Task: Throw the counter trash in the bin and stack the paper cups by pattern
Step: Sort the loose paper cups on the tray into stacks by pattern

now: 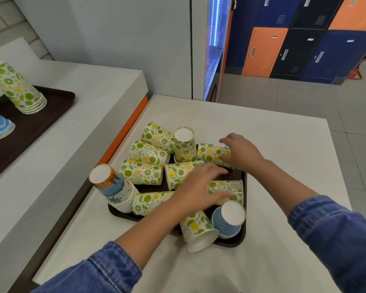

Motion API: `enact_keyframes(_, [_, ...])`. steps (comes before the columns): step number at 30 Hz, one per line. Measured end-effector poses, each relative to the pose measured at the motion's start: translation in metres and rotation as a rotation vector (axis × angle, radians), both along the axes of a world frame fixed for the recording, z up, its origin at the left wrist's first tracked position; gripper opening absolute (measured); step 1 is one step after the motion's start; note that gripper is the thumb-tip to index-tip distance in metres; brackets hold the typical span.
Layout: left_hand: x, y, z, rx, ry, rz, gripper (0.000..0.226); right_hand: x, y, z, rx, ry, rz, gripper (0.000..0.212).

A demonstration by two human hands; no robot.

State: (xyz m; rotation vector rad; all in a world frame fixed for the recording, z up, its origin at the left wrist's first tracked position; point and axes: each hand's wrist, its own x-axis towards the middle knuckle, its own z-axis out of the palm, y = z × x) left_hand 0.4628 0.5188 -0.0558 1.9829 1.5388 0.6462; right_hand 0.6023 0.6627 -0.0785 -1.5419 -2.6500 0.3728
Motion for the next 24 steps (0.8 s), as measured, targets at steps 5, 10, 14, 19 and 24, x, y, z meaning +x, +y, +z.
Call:
enact_keyframes(5, [-0.051,0.050,-0.016,-0.126,0.520,0.284,0.054,-0.019,0.018,-0.026,0.000,-0.348,0.065,0.073])
enact_keyframes(10, [-0.051,0.064,-0.041,-0.272,0.791,0.199,0.072,-0.024,0.020,-0.045,0.145,-0.464,0.068,0.083])
enact_keyframes(14, [-0.050,0.060,-0.053,-0.276,0.873,0.204,0.078,-0.014,0.025,-0.020,0.054,-0.312,-0.115,0.071])
enact_keyframes(19, [-0.053,0.059,-0.055,-0.247,0.877,0.199,0.068,-0.010,0.025,0.057,-0.148,0.693,-0.266,0.057])
enact_keyframes(24, [-0.058,0.049,-0.031,-0.159,0.822,0.230,0.065,-0.061,0.013,0.081,-0.232,0.946,-0.079,0.075])
